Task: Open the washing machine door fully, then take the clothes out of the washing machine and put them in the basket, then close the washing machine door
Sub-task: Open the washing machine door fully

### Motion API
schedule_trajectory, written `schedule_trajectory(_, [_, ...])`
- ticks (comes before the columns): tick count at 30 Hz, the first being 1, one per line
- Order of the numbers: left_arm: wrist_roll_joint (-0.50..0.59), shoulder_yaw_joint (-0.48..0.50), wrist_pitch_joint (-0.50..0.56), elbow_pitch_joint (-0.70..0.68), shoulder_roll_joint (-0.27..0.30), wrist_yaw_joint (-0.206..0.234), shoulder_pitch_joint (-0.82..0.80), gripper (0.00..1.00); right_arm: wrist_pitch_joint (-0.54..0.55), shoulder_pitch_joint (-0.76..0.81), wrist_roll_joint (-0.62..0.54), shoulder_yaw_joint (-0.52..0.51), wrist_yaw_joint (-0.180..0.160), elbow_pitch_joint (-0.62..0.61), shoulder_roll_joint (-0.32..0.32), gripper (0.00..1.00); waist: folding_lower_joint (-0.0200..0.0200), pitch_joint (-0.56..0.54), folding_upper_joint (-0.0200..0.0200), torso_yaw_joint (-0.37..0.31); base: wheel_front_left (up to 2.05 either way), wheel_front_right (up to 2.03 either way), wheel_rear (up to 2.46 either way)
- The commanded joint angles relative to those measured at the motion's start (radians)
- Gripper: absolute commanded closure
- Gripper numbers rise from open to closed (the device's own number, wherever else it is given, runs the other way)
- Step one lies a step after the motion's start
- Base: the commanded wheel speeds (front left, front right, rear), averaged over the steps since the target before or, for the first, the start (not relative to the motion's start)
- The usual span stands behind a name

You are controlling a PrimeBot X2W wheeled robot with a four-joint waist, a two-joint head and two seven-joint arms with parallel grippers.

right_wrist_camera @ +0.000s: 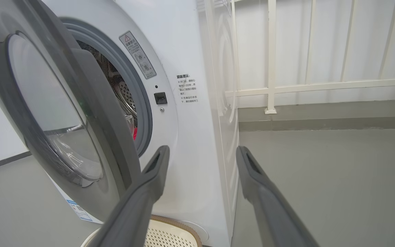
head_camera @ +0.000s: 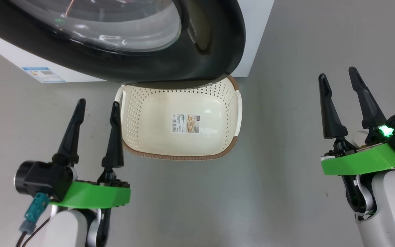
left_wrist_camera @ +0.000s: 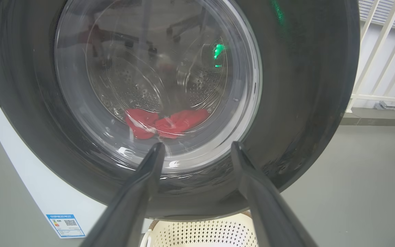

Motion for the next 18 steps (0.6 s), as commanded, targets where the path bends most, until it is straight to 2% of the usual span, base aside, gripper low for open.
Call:
schedule_trajectory(1, [0.001, 0.027, -0.008, -0.023, 0.018, 0.005, 0.017, 0.00, -0.006, 0.022, -0.013, 0.023, 0.003, -0.022, 0.002, 0.00, 0.0000, 0.000, 0.0000, 0.000, 0.00, 0.00, 0.00])
schedule_trajectory(6, [-0.009, 0.026, -0.008, -0.020, 0.018, 0.005, 0.019, 0.00, -0.006, 0.023, -0.011, 0.025, 0.003, -0.005, 0.000, 0.00, 0.0000, -0.003, 0.0000, -0.001, 0.00, 0.00, 0.00])
schedule_trajectory(7, [-0.010, 0.027, -0.008, -0.020, 0.018, 0.005, 0.020, 0.00, -0.006, 0.024, -0.011, 0.025, 0.003, 0.000, 0.000, 0.50, 0.0000, -0.004, 0.0000, -0.001, 0.00, 0.00, 0.00])
schedule_trajectory(9, [-0.011, 0.028, -0.008, -0.021, 0.018, 0.006, 0.021, 0.00, -0.006, 0.022, -0.010, 0.028, 0.003, 0.010, 0.000, 0.90, 0.0000, -0.003, 0.0000, -0.001, 0.00, 0.00, 0.00])
schedule_trajectory(10, [-0.011, 0.028, -0.008, -0.021, 0.018, 0.006, 0.021, 0.00, -0.006, 0.019, -0.009, 0.031, 0.003, 0.015, 0.000, 1.00, 0.0000, -0.003, 0.0000, 0.000, 0.00, 0.00, 0.00])
schedule_trajectory(14, [-0.008, 0.026, -0.008, -0.019, 0.018, 0.006, 0.019, 0.00, -0.006, 0.000, 0.040, 0.035, 0.003, 0.052, 0.007, 1.00, 0.0000, -0.003, 0.0000, 0.002, 0.00, 0.00, 0.00])
schedule_trajectory(18, [-0.006, 0.028, -0.008, -0.017, 0.018, 0.005, 0.019, 0.00, -0.006, -0.049, 0.238, 0.027, 0.003, 0.112, 0.031, 1.00, 0.0000, -0.005, 0.0000, 0.005, 0.00, 0.00, 0.00])
